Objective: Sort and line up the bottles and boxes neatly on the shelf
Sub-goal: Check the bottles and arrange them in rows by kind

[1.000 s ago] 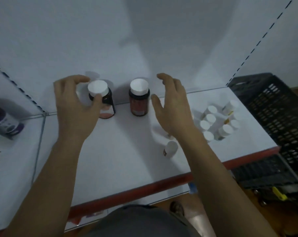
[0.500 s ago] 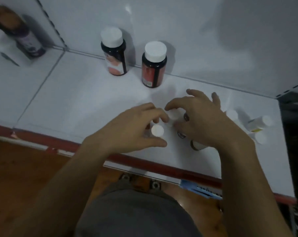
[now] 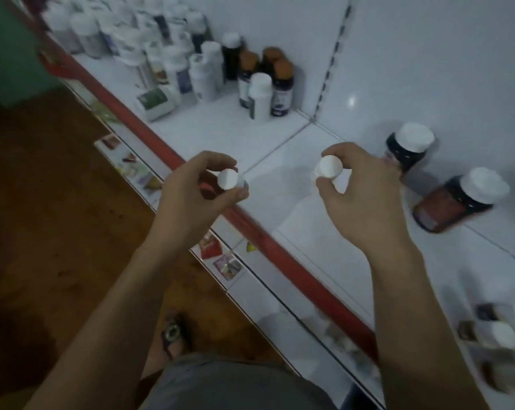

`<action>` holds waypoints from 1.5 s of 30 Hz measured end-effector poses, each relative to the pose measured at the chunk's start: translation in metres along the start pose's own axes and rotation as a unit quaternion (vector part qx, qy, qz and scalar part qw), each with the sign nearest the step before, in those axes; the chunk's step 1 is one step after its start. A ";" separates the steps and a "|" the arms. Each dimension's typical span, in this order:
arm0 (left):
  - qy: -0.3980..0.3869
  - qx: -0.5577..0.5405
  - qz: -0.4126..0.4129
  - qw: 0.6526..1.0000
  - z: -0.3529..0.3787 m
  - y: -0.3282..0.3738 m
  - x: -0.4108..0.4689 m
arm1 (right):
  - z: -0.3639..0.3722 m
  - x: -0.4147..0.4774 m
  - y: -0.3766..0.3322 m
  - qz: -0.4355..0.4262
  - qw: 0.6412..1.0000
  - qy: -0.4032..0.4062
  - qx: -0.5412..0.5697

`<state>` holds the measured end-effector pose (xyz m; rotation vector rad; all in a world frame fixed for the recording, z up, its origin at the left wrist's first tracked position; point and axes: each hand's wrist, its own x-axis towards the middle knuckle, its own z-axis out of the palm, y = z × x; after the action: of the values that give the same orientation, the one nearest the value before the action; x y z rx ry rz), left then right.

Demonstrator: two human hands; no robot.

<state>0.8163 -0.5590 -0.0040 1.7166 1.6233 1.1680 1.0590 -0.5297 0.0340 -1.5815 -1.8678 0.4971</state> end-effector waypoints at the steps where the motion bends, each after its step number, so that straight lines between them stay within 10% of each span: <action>1: 0.034 -0.014 -0.013 0.999 -0.020 -0.013 0.000 | 0.019 0.009 -0.019 -0.017 1.000 -0.002 0.015; 23: 0.234 -0.013 -0.129 0.964 -0.474 -0.293 0.068 | 0.461 0.209 -0.421 -0.185 0.965 -0.100 0.157; 39: 0.288 -0.030 -0.133 0.948 -0.683 -0.468 0.350 | 0.698 0.540 -0.632 -0.215 0.956 -0.116 0.164; 45: 0.228 -0.089 -0.121 0.962 -0.701 -0.519 0.501 | 0.727 0.643 -0.627 -0.064 0.964 -0.019 0.258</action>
<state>-0.0909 -0.1271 0.0437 1.1519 1.8566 1.6080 0.0585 0.0470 0.0539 -1.1034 -1.6733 0.8770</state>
